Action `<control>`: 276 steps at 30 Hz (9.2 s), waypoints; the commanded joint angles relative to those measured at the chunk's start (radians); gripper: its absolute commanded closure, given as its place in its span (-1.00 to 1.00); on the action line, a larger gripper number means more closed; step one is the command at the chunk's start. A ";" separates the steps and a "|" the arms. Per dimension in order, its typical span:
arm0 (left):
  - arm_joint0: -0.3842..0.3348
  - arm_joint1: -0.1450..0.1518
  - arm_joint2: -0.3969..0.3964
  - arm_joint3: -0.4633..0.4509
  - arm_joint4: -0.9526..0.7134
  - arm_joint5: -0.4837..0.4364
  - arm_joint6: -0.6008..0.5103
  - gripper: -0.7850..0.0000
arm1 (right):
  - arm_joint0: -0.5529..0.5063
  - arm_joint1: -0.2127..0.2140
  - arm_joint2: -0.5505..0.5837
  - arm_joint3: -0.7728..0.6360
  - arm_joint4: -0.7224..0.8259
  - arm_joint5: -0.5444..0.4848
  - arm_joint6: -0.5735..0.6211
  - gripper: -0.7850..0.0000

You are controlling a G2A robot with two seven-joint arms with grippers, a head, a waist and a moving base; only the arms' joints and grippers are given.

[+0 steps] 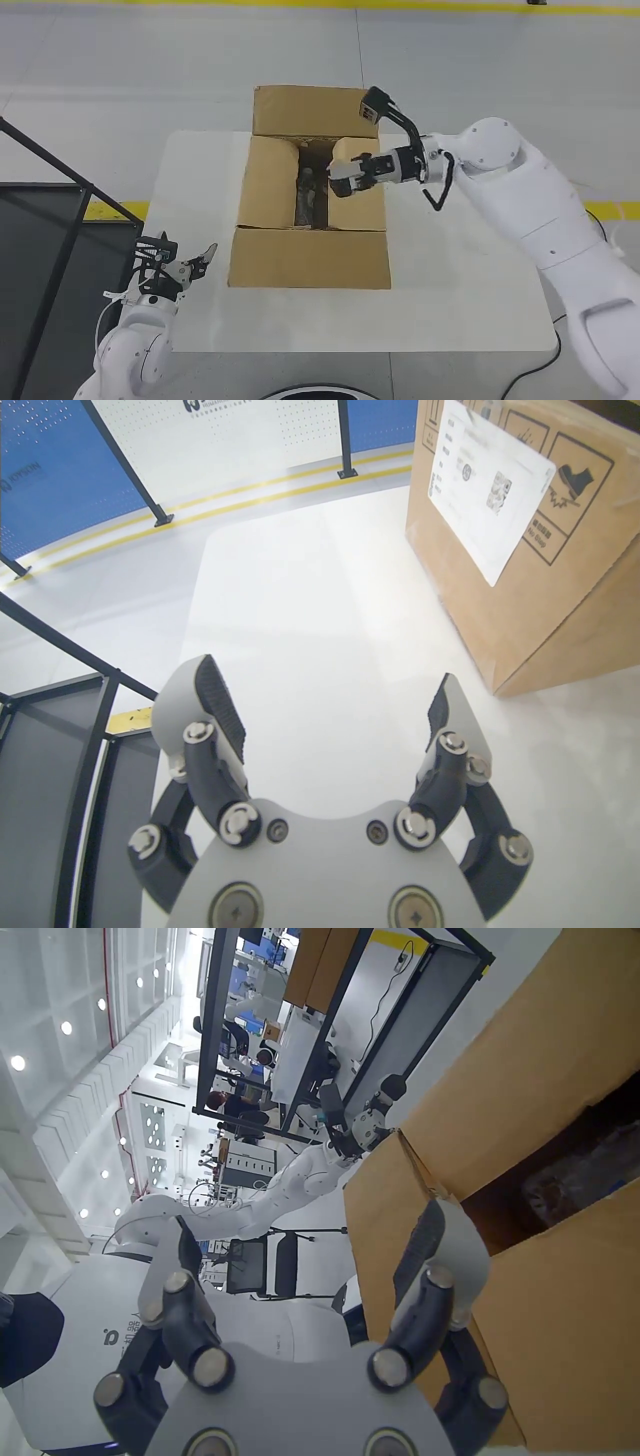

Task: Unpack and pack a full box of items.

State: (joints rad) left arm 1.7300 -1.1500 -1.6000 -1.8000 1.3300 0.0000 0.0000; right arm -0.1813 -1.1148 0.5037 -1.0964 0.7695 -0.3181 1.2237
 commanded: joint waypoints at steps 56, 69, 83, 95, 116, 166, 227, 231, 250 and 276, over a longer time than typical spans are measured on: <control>0.000 0.000 0.000 0.000 0.000 0.000 0.000 -1.00 | -0.035 -0.289 -0.113 0.225 -0.267 0.382 -0.427 -1.00; 0.000 0.000 0.000 0.000 0.000 0.000 0.000 -1.00 | -0.040 -0.362 -0.113 0.319 -0.321 0.337 -0.421 -0.86; 0.000 0.000 0.000 0.000 0.000 0.000 0.000 -1.00 | -0.031 -0.377 -0.021 0.321 -0.336 0.240 -0.403 -0.60; 0.000 0.000 0.000 0.000 0.000 0.000 0.000 -1.00 | -0.029 -0.350 0.067 0.215 -0.422 0.262 -0.403 -0.58; 0.000 0.000 0.000 0.000 0.000 0.000 0.000 -1.00 | 0.054 -0.464 0.057 0.381 -0.409 0.129 -0.436 0.05; 0.000 0.000 0.000 0.000 0.000 0.000 0.000 -1.00 | 0.073 -0.755 0.085 0.833 -0.347 -0.125 -0.507 0.09; 0.000 0.000 0.000 0.000 0.000 0.000 0.000 -1.00 | 0.079 -0.813 0.027 0.716 -0.698 0.370 -0.604 1.00; 0.000 0.000 0.000 0.000 0.000 0.000 0.000 -1.00 | 0.083 -0.826 0.009 0.697 -0.747 0.441 -0.578 1.00; 0.000 0.000 0.000 0.000 0.000 0.000 0.000 -1.00 | 0.110 -0.877 0.003 0.752 -0.845 0.544 -0.518 1.00; 0.000 0.000 0.000 0.000 0.000 0.000 0.000 -1.00 | 0.051 -0.795 0.188 0.709 -0.756 0.163 -0.599 1.00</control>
State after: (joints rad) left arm 1.7300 -1.1500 -1.6000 -1.8000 1.3300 0.0000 0.0000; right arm -0.1311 -1.9088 0.6931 -0.3885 0.0140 -0.1580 0.6256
